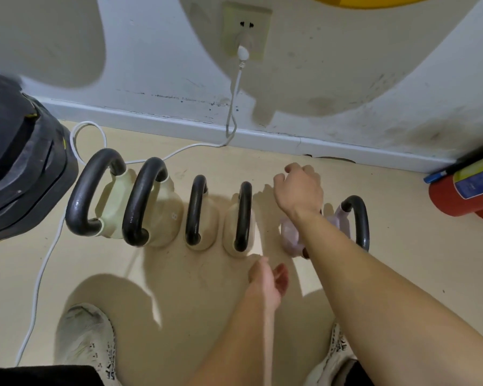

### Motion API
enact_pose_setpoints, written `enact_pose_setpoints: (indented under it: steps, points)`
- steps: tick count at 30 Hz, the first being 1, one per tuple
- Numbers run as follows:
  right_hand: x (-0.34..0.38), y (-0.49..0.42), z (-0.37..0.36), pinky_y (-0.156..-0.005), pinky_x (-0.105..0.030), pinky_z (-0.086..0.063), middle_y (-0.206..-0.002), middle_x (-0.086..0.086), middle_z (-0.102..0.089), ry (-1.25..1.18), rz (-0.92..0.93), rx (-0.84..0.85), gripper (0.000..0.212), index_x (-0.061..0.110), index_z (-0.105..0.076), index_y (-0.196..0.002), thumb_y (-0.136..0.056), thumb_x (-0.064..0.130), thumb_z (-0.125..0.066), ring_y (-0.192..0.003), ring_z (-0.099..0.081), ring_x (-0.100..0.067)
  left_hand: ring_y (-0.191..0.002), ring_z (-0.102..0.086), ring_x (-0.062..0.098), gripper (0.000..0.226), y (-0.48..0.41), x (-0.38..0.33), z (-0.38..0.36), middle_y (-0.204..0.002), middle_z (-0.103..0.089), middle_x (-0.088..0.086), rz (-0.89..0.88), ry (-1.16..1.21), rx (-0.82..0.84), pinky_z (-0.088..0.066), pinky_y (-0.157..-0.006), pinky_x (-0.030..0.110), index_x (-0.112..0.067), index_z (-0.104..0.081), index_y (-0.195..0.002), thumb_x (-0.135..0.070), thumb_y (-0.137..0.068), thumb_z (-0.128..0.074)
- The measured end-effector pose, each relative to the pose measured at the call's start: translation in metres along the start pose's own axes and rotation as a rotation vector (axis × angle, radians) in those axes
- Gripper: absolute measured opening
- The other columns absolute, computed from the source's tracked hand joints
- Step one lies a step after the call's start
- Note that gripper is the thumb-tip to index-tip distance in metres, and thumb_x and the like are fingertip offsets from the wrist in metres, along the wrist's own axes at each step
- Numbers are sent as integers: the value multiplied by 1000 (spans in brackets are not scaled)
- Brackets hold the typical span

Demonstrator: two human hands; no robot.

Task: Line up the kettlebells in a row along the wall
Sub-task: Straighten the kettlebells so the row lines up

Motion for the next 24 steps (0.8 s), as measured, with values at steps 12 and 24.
enact_pose_setpoints:
  steps: [12,24]
  points:
    - [-79,-8,-25,-75,-33,-42,-107,-12,-67,-419,-336,163,37,9,-61,-120,-107,31,-35,-95,-61,-32,-64,-63,17,32,-26,9,-67,-99,-67,14,-43,-253,150,-59,-55,26,-1,-62,-125,-18,-101,-50]
    - [-24,14,-56,-75,-30,-37,-101,-10,-60,-507,-286,127,32,6,-60,-113,-108,29,-38,-90,-53,-30,-81,-64,13,32,-25,-35,-18,-106,-68,7,-77,-225,103,-57,-62,20,-12,-65,-117,-36,-98,-59]
Point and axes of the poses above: each hand's wrist, its own y-axis away from the middle knuckle, its own z-axis out of the back of the hand, x = y × z, the point moved 5 cm from there along -y, towards the middle knuckle
